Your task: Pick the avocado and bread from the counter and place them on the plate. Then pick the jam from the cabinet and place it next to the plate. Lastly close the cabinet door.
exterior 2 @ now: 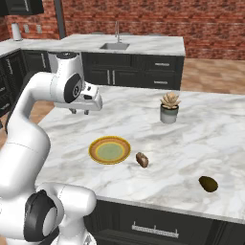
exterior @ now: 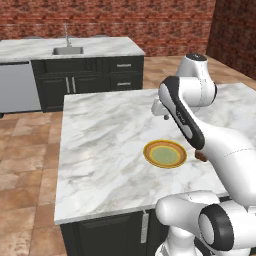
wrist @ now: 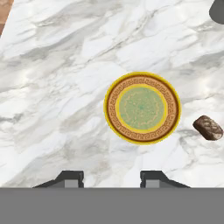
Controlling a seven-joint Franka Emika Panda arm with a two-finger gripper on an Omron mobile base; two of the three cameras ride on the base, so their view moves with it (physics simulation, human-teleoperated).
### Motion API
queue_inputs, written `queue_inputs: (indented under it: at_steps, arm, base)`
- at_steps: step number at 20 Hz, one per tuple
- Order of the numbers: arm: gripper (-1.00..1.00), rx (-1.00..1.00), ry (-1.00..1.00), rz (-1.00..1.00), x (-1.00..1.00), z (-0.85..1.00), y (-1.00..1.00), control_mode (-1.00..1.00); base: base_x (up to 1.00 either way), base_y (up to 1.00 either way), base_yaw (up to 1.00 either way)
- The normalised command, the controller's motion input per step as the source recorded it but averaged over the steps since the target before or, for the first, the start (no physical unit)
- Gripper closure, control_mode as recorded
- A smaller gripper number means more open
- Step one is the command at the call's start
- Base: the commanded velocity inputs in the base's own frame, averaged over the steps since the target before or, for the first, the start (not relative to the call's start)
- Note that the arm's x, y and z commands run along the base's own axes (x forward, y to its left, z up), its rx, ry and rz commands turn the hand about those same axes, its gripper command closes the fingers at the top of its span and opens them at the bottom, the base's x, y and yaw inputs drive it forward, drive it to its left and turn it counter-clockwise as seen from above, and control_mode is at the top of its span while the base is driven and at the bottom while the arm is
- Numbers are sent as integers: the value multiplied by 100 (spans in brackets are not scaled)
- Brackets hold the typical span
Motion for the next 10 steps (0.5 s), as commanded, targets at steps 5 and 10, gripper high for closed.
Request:
queue_inputs:
  at_steps: [5,10]
  arm:
    - [-100,0,0,4,0,0,-9,-100]
    - [-100,0,0,7,0,0,-19,-100]
  base:
    - [0,0,0]
    - [0,0,0]
